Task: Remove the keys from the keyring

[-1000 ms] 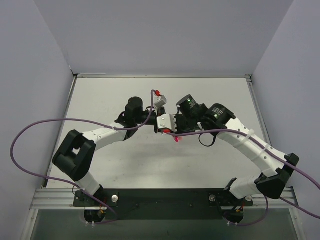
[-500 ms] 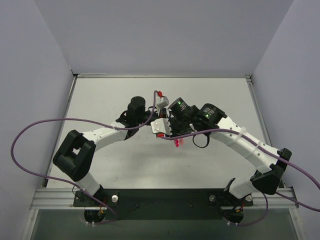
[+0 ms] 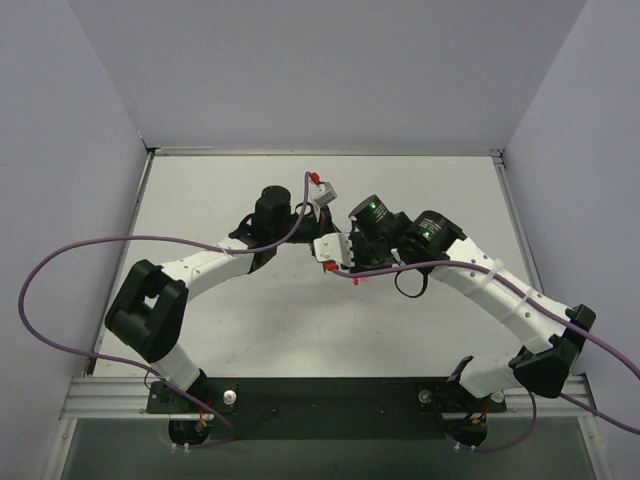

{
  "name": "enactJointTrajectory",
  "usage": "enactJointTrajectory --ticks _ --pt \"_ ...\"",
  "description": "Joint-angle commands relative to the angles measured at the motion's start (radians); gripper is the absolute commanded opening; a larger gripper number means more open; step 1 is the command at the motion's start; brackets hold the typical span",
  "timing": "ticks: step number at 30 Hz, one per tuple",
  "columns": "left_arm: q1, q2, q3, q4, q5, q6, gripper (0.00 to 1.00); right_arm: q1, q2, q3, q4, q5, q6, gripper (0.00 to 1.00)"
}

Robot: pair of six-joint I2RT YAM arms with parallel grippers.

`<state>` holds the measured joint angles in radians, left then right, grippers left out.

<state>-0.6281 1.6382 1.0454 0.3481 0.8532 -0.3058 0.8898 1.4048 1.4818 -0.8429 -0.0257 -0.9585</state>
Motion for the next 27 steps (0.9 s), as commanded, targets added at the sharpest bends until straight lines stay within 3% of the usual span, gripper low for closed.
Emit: enactJointTrajectory --ticks 1,16,19,23,27 --pt "0.065 -0.023 -0.016 0.015 -0.126 -0.022 0.00 -0.040 -0.096 -0.046 0.013 -0.034 0.020 0.00" --pt "0.090 -0.043 -0.085 0.290 0.084 -0.151 0.00 -0.158 -0.106 -0.176 0.134 -0.190 0.079 0.00" --pt "0.088 -0.044 -0.107 0.385 0.155 -0.197 0.00 -0.202 -0.096 -0.154 0.165 -0.287 0.128 0.01" --pt "0.085 -0.054 -0.110 0.408 0.181 -0.204 0.00 -0.323 -0.067 -0.094 0.173 -0.550 0.251 0.16" --pt "0.080 -0.057 -0.107 0.399 0.181 -0.191 0.00 -0.408 -0.033 -0.063 0.176 -0.741 0.331 0.22"
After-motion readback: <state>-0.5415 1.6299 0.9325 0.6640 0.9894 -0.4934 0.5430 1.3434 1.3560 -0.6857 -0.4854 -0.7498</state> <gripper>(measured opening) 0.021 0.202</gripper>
